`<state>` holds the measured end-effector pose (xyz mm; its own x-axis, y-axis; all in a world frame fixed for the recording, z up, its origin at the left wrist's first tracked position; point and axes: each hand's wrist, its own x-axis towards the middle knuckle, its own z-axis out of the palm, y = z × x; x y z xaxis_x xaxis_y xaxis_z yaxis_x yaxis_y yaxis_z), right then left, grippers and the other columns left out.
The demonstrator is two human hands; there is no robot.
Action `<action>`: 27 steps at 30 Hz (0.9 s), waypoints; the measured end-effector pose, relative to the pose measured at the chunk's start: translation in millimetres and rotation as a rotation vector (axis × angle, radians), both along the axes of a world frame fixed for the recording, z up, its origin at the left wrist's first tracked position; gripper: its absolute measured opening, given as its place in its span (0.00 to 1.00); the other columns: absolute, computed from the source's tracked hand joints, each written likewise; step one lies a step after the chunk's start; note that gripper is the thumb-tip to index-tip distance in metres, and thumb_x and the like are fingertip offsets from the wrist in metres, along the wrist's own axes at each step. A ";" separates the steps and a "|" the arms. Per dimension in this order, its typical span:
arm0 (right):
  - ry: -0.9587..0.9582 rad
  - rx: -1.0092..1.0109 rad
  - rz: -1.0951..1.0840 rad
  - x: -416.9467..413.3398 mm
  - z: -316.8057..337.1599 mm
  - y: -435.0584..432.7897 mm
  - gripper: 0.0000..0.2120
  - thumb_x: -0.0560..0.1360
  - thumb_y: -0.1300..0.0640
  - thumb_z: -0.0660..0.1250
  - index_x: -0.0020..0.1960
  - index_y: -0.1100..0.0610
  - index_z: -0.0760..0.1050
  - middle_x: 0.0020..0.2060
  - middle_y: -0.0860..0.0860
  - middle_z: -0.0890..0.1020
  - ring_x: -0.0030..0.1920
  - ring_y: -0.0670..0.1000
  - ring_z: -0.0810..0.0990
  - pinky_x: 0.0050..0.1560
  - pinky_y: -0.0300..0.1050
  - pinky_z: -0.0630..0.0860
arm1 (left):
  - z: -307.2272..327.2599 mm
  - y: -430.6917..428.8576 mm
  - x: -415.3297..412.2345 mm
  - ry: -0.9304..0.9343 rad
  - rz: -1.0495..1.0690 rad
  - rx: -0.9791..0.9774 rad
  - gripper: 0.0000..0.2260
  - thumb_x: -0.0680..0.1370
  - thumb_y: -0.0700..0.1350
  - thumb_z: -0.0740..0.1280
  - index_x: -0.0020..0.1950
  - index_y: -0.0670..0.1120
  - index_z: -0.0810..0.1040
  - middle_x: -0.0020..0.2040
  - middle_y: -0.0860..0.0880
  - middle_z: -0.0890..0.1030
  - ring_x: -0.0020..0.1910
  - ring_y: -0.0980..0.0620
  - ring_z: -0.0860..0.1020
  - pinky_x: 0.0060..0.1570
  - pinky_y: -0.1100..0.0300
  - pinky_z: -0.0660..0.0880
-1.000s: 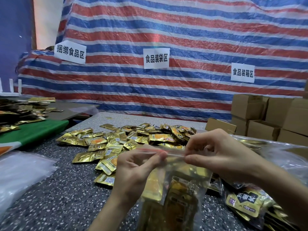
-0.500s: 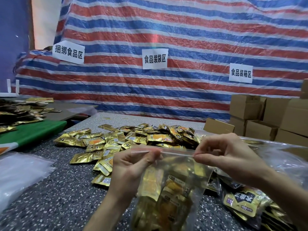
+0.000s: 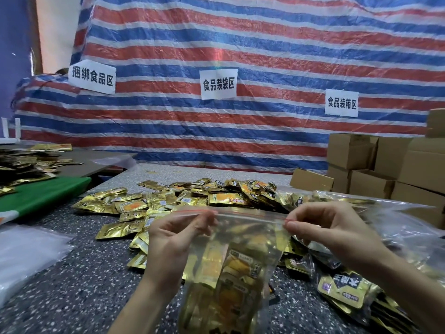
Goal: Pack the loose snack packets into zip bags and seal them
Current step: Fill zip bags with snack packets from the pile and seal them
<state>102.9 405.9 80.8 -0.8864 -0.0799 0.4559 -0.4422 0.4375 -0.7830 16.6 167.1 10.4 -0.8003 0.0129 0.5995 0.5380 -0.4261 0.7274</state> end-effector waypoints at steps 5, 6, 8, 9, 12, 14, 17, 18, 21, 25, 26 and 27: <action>0.098 0.070 -0.049 0.8 -1.2 -6.0 0.03 0.72 0.60 0.74 0.39 0.55 0.83 0.36 0.55 0.82 0.34 0.54 0.77 0.37 0.49 0.72 | 6.1 -2.9 5.0 -0.005 0.010 -0.072 0.11 0.65 0.50 0.79 0.46 0.51 0.87 0.43 0.47 0.86 0.43 0.51 0.84 0.44 0.58 0.81; 0.110 0.095 -0.064 0.3 -2.5 -7.4 0.06 0.73 0.62 0.73 0.39 0.54 0.82 0.35 0.53 0.82 0.33 0.49 0.76 0.35 0.44 0.71 | 8.7 -5.0 6.4 -0.020 0.031 -0.116 0.15 0.64 0.52 0.78 0.49 0.53 0.86 0.47 0.50 0.86 0.47 0.52 0.83 0.47 0.55 0.81; 0.116 0.131 -0.074 1.7 -5.8 -11.8 0.08 0.75 0.63 0.72 0.40 0.53 0.82 0.34 0.48 0.82 0.31 0.43 0.74 0.31 0.37 0.69 | 16.4 -10.5 12.5 0.051 0.247 -0.286 0.20 0.63 0.59 0.73 0.54 0.57 0.81 0.52 0.58 0.82 0.53 0.57 0.80 0.53 0.52 0.77; 0.123 0.146 -0.075 3.2 -7.5 -14.6 0.07 0.76 0.62 0.71 0.41 0.53 0.82 0.35 0.47 0.82 0.30 0.43 0.74 0.30 0.37 0.69 | 22.2 -11.6 18.0 0.156 0.399 -0.405 0.20 0.65 0.61 0.70 0.55 0.58 0.80 0.53 0.61 0.80 0.55 0.59 0.77 0.56 0.52 0.74; 0.159 0.220 -0.108 5.9 -10.0 -19.5 0.05 0.77 0.59 0.71 0.44 0.51 0.81 0.39 0.47 0.83 0.32 0.45 0.76 0.33 0.45 0.73 | 43.0 -0.4 37.7 0.537 0.684 -0.795 0.20 0.70 0.61 0.66 0.58 0.55 0.80 0.56 0.58 0.76 0.58 0.57 0.69 0.57 0.54 0.64; 0.195 0.271 -0.134 6.3 -9.2 -20.0 0.05 0.77 0.58 0.70 0.45 0.49 0.80 0.40 0.44 0.82 0.35 0.44 0.77 0.35 0.43 0.74 | 56.1 14.4 47.7 0.673 0.658 -0.984 0.18 0.71 0.61 0.65 0.57 0.55 0.81 0.56 0.56 0.76 0.59 0.57 0.67 0.58 0.56 0.59; 0.231 0.297 -0.146 7.1 -8.0 -21.9 0.05 0.77 0.58 0.71 0.45 0.49 0.81 0.40 0.43 0.82 0.38 0.44 0.78 0.35 0.36 0.71 | 73.4 29.8 51.3 0.711 0.557 -1.132 0.13 0.72 0.59 0.65 0.50 0.55 0.81 0.53 0.58 0.77 0.58 0.56 0.68 0.61 0.56 0.59; 0.244 0.306 -0.149 8.0 -8.0 -22.3 0.05 0.77 0.59 0.71 0.45 0.50 0.81 0.39 0.43 0.82 0.38 0.44 0.78 0.35 0.34 0.71 | 76.8 32.6 50.2 0.705 0.537 -1.150 0.12 0.72 0.58 0.65 0.48 0.54 0.81 0.52 0.58 0.77 0.58 0.56 0.69 0.61 0.56 0.60; 0.281 0.337 -0.165 10.8 -8.5 -21.8 0.05 0.77 0.60 0.72 0.45 0.50 0.80 0.36 0.44 0.81 0.38 0.42 0.78 0.35 0.31 0.70 | 81.4 35.8 43.7 0.641 0.466 -1.160 0.11 0.70 0.60 0.64 0.44 0.56 0.79 0.50 0.60 0.77 0.56 0.57 0.71 0.60 0.56 0.62; 0.305 0.384 -0.167 12.3 -8.9 -21.3 0.04 0.77 0.57 0.72 0.46 0.49 0.80 0.36 0.43 0.80 0.36 0.44 0.77 0.34 0.35 0.70 | 84.4 37.1 41.2 0.571 0.406 -1.155 0.13 0.66 0.63 0.60 0.39 0.58 0.76 0.48 0.61 0.78 0.52 0.59 0.71 0.57 0.58 0.64; 0.317 0.390 -0.175 12.1 -9.2 -21.4 0.03 0.77 0.57 0.72 0.47 0.49 0.80 0.35 0.42 0.80 0.36 0.44 0.77 0.34 0.35 0.70 | 84.9 37.4 41.3 0.566 0.406 -1.153 0.11 0.66 0.63 0.61 0.38 0.57 0.76 0.47 0.61 0.78 0.52 0.59 0.71 0.56 0.58 0.64; 0.328 0.392 -0.183 11.9 -9.4 -21.7 0.03 0.77 0.56 0.72 0.46 0.49 0.80 0.35 0.42 0.79 0.36 0.44 0.77 0.34 0.35 0.70 | 85.2 37.4 41.8 0.566 0.410 -1.151 0.10 0.66 0.61 0.63 0.38 0.57 0.76 0.47 0.61 0.78 0.51 0.59 0.71 0.56 0.58 0.65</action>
